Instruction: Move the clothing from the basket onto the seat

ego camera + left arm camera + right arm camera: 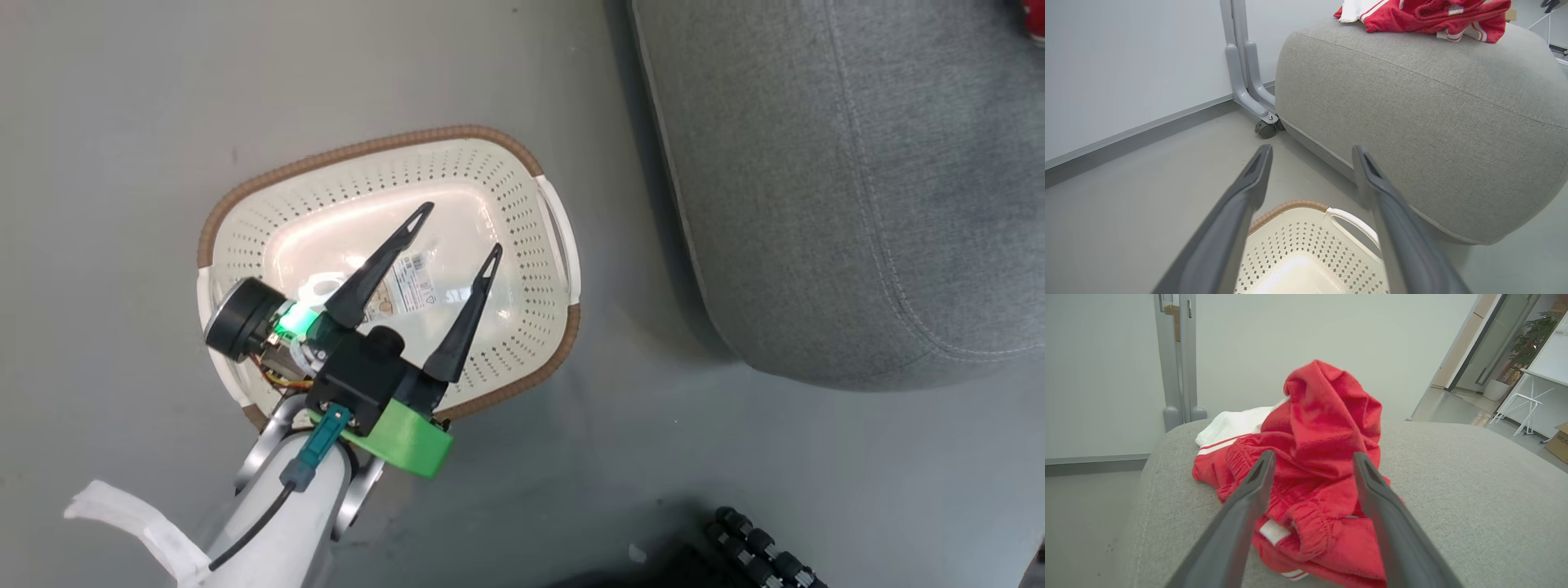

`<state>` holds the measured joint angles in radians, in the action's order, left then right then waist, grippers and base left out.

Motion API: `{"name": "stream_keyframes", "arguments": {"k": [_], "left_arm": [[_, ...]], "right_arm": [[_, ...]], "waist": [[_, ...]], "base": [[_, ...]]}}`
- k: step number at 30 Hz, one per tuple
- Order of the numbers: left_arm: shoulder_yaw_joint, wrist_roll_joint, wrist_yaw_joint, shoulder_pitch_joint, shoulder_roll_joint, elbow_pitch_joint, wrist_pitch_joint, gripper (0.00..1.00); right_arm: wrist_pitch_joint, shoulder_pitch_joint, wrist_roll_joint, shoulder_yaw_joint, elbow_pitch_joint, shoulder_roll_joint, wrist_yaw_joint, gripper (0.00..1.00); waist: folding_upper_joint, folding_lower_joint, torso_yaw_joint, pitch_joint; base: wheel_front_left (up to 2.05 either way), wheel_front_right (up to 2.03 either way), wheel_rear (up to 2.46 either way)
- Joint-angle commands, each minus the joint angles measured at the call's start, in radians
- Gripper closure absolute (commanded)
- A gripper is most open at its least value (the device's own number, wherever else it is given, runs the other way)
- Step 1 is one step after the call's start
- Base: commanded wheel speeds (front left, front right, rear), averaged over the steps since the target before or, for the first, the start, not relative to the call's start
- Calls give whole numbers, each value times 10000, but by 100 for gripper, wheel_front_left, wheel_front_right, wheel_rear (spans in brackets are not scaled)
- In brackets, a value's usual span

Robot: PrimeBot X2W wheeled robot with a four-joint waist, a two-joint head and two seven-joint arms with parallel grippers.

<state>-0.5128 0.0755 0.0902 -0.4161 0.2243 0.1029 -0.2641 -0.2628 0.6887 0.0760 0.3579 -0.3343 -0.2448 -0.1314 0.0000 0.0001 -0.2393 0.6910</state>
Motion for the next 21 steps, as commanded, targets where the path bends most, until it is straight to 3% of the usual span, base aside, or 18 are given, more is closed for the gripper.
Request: {"name": "stream_keyframes", "arguments": {"k": [1,6,13,21], "left_arm": [[103,37,-129,209,-63,-29,-2,0],[555,163,-752,657,-424,-62,-2,0],[1278,465,-1260,1352,-995,19,-2,0],[2410,1068,-1265,2538,-1457,-131,-4,0]], "right_arm": [[-30,-402,-126,-174,215,20,14,0],[-30,-1550,-390,-1044,753,134,14,0],[-30,-2974,-433,-2278,1452,441,14,0],[-30,-4436,-441,-3790,1593,848,14,0]], "waist": [[0,-1,54,-473],[0,-1,390,-1312],[0,-1,1122,-2534],[0,-1,2040,-4160]], "base": [[0,0,0],[0,0,0],[0,0,0],[0,0,0]]}}
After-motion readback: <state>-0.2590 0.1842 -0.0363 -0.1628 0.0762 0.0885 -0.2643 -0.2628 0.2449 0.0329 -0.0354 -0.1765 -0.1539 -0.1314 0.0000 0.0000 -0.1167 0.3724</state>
